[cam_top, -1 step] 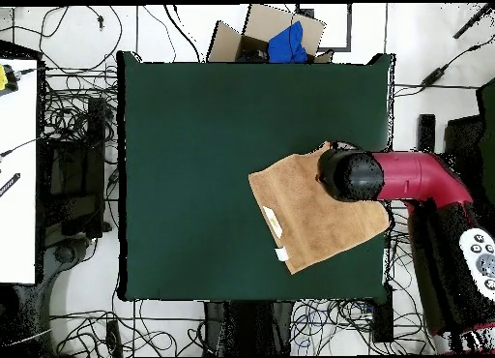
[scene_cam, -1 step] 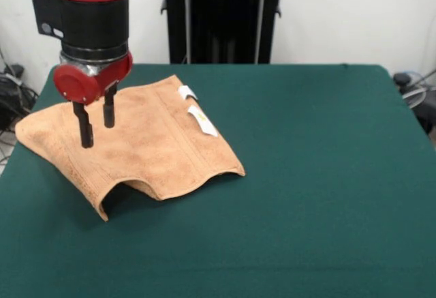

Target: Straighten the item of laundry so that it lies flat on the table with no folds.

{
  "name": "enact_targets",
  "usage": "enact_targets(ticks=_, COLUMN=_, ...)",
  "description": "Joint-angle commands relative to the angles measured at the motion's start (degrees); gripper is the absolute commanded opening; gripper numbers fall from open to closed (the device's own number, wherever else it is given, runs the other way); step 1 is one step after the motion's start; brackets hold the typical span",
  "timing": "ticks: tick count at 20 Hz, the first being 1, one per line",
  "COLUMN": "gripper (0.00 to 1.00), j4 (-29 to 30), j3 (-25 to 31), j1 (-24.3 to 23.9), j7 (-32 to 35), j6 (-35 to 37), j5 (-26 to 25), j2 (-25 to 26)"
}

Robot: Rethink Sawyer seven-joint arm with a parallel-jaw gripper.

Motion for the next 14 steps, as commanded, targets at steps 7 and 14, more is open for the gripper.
enact_targets(ticks=7, gripper=1.0, j4=1.49, j3=1.07, j1=0.84, j7=0.38, j6=-2.59, j5=-1.68, j2=7.34)
enact_targets(ticks=14, gripper=1.0, j4=1.08, j3=2.58, j1=0.09, j7=-0.72, j6=-3.46, j5=-1.36, j2=7.12)
